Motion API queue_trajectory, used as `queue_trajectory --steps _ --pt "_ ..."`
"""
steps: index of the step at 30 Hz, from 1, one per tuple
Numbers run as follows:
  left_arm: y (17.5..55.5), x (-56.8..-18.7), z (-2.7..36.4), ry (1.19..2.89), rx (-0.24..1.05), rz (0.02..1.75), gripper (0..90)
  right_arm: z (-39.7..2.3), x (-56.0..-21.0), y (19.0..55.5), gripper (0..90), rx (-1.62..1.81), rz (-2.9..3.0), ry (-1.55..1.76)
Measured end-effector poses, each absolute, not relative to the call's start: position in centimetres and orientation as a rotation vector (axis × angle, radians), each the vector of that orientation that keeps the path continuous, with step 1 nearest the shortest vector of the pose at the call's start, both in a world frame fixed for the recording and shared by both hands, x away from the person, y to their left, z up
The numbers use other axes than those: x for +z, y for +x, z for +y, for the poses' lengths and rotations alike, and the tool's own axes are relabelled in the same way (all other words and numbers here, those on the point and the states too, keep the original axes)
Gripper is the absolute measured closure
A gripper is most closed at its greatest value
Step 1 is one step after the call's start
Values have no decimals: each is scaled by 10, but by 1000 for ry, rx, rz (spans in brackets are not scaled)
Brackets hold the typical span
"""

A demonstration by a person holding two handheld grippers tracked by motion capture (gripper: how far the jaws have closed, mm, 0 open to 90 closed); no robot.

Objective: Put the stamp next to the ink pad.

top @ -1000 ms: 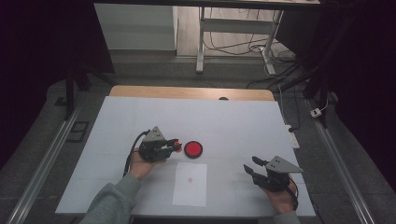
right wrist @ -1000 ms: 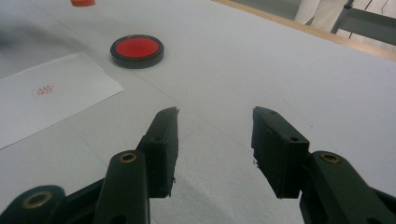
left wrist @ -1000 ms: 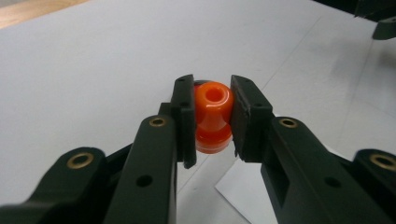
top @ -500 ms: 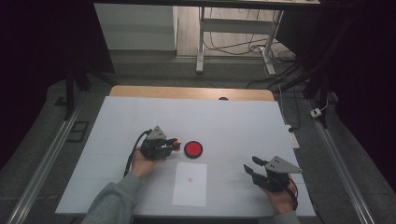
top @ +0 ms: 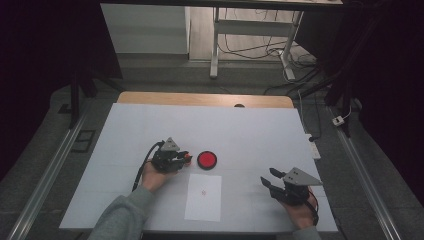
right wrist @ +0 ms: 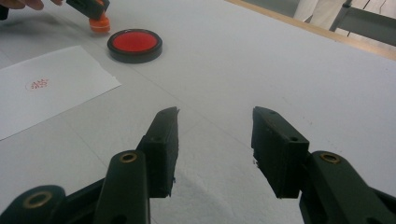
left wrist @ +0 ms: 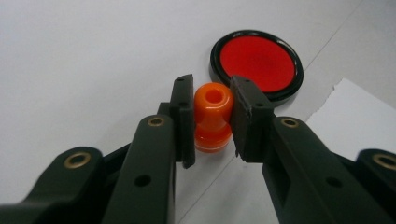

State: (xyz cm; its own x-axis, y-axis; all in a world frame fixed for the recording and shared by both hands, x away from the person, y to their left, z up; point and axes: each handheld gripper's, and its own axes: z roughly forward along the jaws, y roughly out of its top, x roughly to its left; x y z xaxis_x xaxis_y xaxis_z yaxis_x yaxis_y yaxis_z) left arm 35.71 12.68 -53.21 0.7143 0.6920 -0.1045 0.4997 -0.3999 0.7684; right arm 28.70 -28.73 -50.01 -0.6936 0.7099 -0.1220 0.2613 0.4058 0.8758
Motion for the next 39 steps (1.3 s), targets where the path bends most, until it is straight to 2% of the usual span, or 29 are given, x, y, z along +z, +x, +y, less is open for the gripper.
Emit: queue_trajectory --steps 3,8,13,24,39 --pt "356 -533 126 2087 285 899 685 -287 -500 287 509 1236 2183 828" --pt "353 -527 128 2039 298 907 478 -288 -500 287 508 1238 2180 832" --pt "346 -517 134 1989 297 922 350 -289 -500 287 507 1243 2176 834" --pt "309 -500 156 2032 309 825 339 -290 -502 291 499 1232 2201 840" --pt "257 -510 190 2020 357 863 337 -294 -505 295 486 1209 2227 828"
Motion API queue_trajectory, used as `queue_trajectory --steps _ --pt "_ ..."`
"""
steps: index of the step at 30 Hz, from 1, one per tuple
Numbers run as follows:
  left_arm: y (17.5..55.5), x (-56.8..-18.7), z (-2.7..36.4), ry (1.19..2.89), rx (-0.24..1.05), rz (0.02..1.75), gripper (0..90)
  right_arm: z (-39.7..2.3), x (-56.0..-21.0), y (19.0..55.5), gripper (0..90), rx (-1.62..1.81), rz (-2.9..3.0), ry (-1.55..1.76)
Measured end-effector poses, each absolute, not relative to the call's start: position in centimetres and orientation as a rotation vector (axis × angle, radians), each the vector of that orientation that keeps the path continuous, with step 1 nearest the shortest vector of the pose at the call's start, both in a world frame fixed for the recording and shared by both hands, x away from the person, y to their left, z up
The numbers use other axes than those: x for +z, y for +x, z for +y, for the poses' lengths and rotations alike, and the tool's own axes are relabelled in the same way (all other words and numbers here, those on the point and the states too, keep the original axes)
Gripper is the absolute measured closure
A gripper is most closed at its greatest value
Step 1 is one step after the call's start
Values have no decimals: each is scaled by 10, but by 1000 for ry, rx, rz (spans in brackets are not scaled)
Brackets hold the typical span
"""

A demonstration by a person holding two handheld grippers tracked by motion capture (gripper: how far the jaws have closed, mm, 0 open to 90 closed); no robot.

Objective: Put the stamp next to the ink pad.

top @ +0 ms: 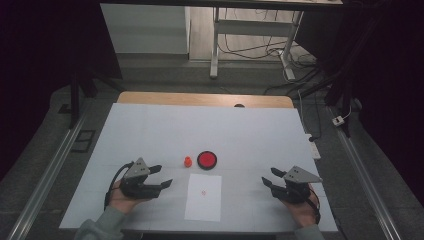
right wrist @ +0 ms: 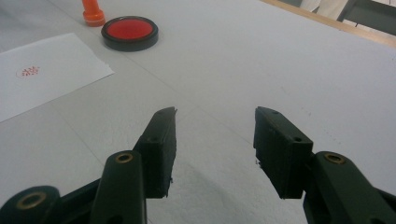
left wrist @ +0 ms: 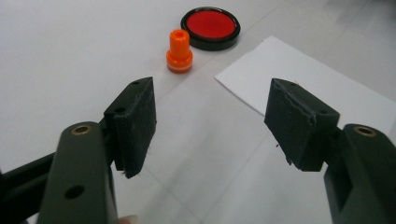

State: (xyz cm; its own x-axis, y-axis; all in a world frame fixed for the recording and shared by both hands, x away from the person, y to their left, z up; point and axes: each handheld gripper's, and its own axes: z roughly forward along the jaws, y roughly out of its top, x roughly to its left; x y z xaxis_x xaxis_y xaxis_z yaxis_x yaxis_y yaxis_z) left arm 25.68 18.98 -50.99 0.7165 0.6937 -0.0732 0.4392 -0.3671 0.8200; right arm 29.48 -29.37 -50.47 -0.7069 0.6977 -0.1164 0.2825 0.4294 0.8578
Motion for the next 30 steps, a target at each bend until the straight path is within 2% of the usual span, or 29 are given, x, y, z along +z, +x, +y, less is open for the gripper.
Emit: queue_trajectory --steps 9,30 --pt "239 -518 207 2020 379 903 340 -295 -505 294 478 1204 2252 795" --pt "242 -518 209 2023 365 907 337 -293 -507 294 477 1188 2283 760"
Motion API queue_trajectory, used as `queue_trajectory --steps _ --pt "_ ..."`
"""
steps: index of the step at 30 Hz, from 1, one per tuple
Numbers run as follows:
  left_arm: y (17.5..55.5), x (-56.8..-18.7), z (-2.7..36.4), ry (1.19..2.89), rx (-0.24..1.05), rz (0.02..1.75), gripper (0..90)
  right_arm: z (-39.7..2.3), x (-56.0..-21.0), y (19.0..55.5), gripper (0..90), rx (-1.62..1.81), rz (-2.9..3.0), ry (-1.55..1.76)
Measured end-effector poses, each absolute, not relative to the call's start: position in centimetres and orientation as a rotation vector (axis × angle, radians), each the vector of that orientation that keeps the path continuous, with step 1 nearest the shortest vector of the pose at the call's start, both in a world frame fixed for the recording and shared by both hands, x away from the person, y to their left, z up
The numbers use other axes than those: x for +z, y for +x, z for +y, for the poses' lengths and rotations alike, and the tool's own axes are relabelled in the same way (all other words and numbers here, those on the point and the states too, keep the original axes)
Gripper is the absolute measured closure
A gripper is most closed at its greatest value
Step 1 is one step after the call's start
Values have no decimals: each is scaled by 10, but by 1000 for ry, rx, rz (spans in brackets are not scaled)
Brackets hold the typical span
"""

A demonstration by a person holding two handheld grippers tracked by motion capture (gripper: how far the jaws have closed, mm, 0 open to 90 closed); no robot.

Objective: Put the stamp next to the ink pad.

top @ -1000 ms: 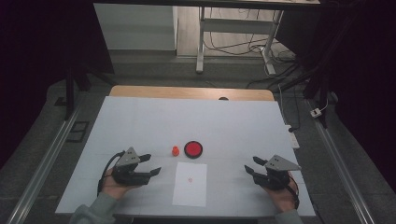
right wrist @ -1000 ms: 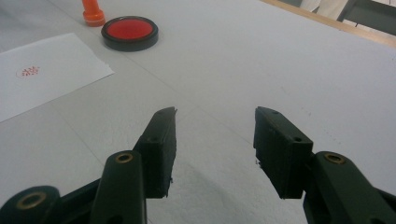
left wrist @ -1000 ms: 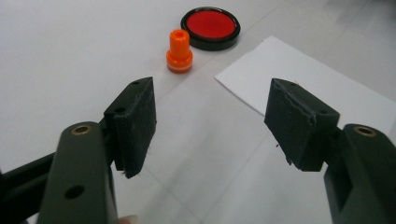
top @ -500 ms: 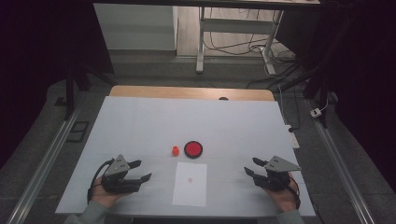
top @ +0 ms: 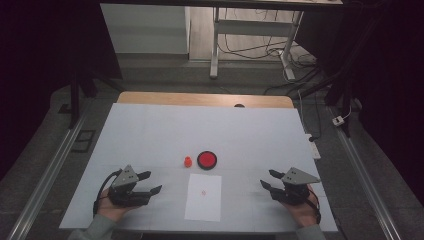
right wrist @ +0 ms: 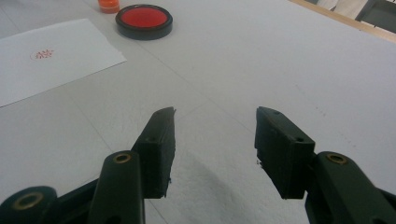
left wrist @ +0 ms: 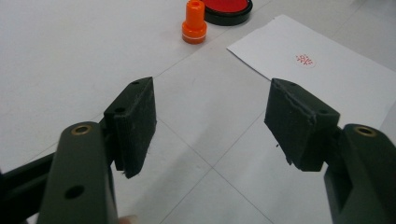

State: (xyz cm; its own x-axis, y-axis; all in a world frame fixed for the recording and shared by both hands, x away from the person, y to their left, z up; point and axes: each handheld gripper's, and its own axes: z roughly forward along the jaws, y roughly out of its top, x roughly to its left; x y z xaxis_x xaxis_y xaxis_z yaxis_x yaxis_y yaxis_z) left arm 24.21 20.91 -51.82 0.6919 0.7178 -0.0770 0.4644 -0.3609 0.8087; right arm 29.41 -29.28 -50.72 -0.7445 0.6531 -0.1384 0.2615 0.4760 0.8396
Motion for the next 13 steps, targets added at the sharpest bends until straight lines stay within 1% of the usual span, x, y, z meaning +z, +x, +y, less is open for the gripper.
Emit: queue_trajectory --steps 13 --pt "243 -519 209 2028 367 911 332 -293 -507 294 475 1188 2281 760"
